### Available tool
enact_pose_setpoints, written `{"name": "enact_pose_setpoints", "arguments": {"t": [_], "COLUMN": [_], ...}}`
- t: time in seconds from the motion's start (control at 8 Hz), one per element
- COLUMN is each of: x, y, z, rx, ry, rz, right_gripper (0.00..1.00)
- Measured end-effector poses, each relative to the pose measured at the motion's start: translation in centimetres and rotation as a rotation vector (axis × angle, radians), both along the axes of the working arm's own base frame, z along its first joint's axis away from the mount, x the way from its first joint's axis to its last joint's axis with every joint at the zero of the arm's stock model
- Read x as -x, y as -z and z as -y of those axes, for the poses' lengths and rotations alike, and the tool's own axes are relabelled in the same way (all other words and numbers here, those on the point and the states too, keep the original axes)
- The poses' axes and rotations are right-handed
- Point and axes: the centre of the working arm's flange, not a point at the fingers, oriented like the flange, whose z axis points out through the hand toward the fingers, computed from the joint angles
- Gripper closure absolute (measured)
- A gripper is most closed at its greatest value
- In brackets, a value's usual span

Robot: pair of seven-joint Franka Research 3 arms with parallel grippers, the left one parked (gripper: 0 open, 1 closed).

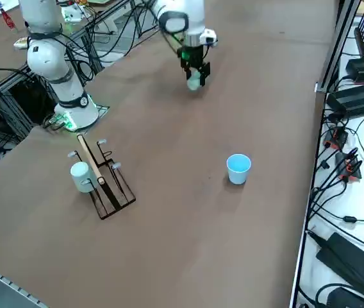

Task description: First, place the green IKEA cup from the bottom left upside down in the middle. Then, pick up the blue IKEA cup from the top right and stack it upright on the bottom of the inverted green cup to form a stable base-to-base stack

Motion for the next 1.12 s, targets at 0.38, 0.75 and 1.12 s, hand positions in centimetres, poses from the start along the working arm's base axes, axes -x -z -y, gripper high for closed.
{"name": "enact_pose_setpoints", "arguments": {"t": [0.38,0.75,1.12], "x": [-4.8,-6.7,-8.3], "y": [-6.8,-8.7,-8.6], "z": [2.6,5.1,7.4], "rx": [0.11,0.254,0.374], "ry": [-0.037,-0.065,-0.072], "rz": [-0.021,-0.008,0.008], "right_gripper": [0.11,0.11,0.11]}}
